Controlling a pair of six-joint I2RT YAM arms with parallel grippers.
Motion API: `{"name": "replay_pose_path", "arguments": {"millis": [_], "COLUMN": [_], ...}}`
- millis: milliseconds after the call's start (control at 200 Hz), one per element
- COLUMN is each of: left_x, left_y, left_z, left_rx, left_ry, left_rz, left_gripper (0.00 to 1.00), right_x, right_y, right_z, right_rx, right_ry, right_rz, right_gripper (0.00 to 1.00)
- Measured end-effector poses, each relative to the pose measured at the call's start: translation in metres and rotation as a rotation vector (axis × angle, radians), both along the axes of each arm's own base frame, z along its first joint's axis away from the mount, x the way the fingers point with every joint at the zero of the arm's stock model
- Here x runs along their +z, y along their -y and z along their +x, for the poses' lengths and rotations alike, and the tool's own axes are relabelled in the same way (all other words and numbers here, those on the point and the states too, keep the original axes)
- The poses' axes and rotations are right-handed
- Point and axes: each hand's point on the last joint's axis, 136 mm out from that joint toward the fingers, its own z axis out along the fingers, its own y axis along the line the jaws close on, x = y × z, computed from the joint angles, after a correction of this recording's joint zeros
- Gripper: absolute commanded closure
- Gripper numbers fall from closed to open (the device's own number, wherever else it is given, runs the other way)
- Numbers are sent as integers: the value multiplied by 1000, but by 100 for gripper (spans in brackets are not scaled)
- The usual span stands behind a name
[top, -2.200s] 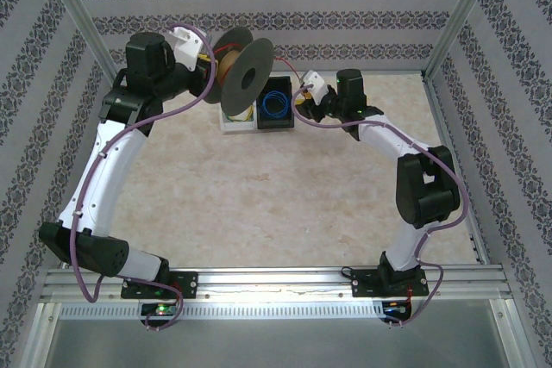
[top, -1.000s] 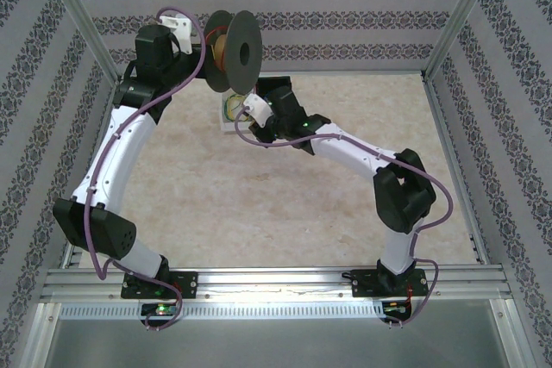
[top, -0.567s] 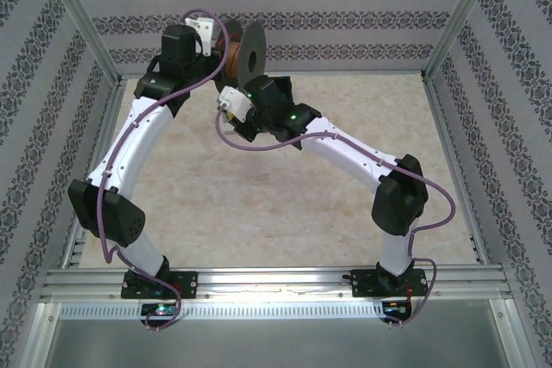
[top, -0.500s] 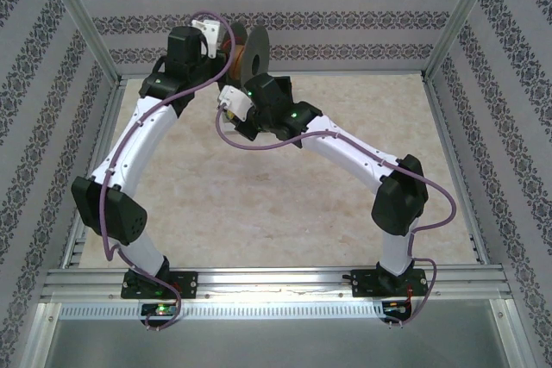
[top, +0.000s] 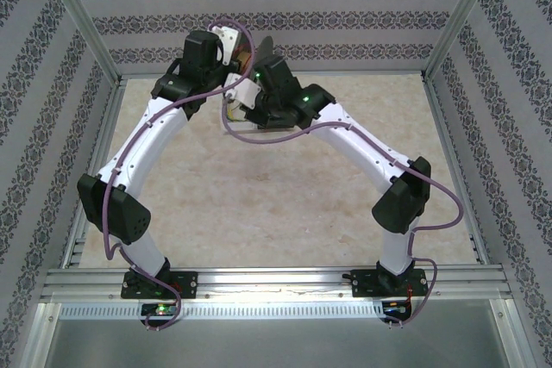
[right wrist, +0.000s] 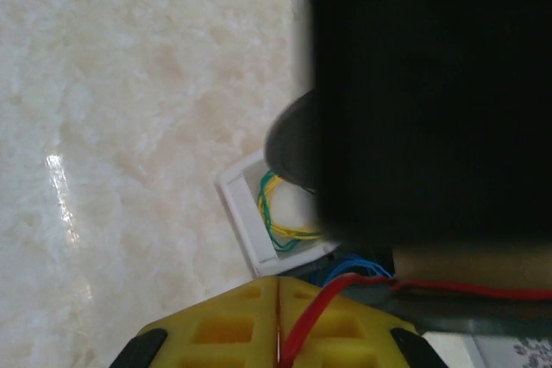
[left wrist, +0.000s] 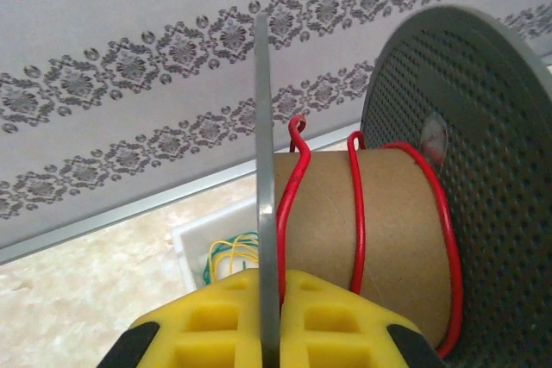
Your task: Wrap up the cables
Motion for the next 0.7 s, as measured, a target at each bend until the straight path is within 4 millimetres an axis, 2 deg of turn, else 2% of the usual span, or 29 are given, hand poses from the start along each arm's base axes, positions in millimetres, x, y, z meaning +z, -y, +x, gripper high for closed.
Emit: {"name": "replay_pose_path", "arguments": {"millis": [95, 295, 435, 560, 699], "left_x": [3, -1, 3, 4, 5], "left_y": [-1, -2, -1, -3, -4], "left_z": [1, -2, -4, -5, -11], "left_rx": [8, 2, -3, 1, -7], "left_ry": [16, -2, 5, 7, -11], "left_rz": [10, 58, 78, 99, 130], "left_gripper": [100, 100, 100, 100, 100], "right_x": [3, -4, 2, 13, 23], "right_y": [0, -4, -4, 5, 23], "right_z": [1, -2, -5, -1, 9], "right_rx": [2, 24, 47, 36, -14], "right_ry": [3, -16, -29, -35, -19], "right_rz": [13, 65, 107, 154, 194], "right_gripper": [100, 100, 85, 73, 71]}}
